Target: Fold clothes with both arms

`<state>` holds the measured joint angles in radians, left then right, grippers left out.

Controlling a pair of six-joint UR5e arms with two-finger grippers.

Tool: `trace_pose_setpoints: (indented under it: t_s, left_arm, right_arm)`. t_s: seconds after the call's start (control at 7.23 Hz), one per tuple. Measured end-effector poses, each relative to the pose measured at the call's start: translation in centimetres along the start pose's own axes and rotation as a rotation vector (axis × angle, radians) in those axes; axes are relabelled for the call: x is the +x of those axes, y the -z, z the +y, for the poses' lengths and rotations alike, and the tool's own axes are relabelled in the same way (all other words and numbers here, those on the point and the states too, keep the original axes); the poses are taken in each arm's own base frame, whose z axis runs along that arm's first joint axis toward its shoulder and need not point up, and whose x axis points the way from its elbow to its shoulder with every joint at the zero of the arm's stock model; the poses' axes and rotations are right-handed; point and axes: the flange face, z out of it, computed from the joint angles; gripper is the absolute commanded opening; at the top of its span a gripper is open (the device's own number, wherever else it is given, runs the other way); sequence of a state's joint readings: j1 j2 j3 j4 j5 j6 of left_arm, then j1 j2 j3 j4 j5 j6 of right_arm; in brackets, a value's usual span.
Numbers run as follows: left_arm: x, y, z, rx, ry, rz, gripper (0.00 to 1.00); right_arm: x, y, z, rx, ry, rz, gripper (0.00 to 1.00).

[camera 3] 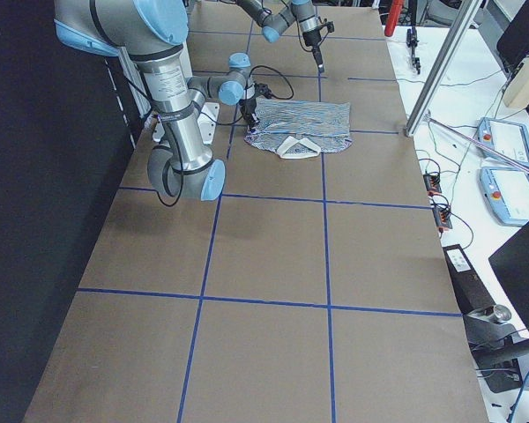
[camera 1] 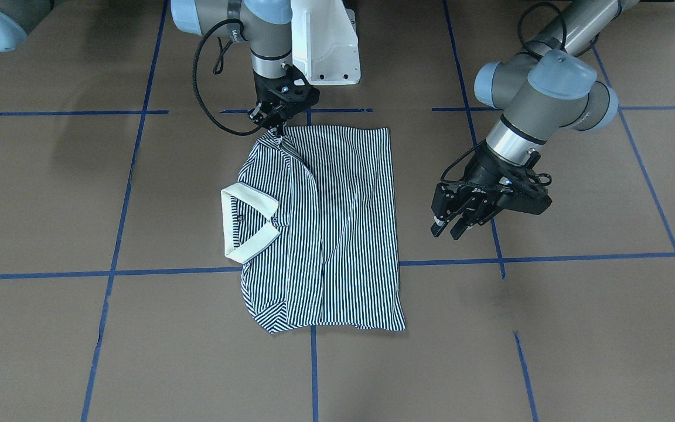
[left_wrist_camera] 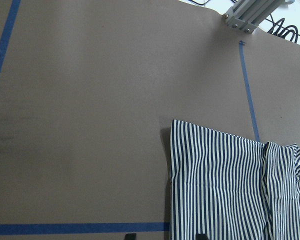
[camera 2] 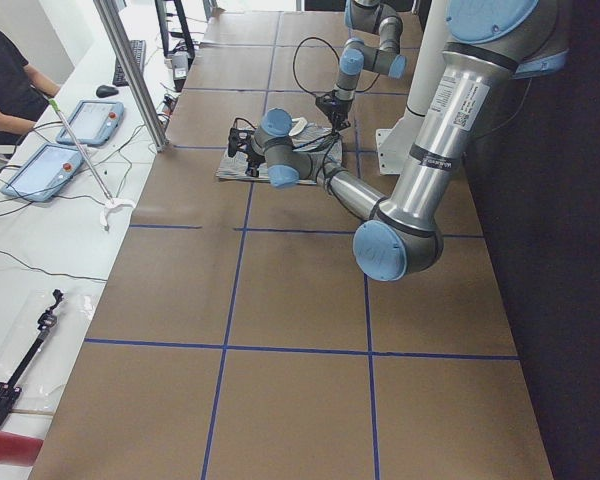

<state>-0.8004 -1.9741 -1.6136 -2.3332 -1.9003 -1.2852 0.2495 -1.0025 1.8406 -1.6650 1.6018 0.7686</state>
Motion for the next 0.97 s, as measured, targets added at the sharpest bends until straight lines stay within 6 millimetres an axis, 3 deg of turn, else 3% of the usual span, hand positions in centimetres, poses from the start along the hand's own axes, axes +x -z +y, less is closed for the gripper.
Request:
trace_pose_setpoints:
  t_s: [0.42, 0.55, 0.97]
  left_arm:
    - [0.0, -0.1, 0.0, 0.001, 0.002, -0.001, 0.50]
    - [-0.1, -0.1, 0.0, 0.001, 0.002, -0.003, 0.50]
    - [-0.2, -0.3, 0.0, 0.000, 0.003, -0.006, 0.50]
  right_arm:
    - [2.5, 0.0, 2.2, -0.008, -0.019, 0.013, 0.34]
    - [3.0, -0.1, 2.9, -0.012, -0.038, 0.017, 0.99]
    - [3.2, 0.1, 3.3, -0.012, -0.095, 0.016, 1.00]
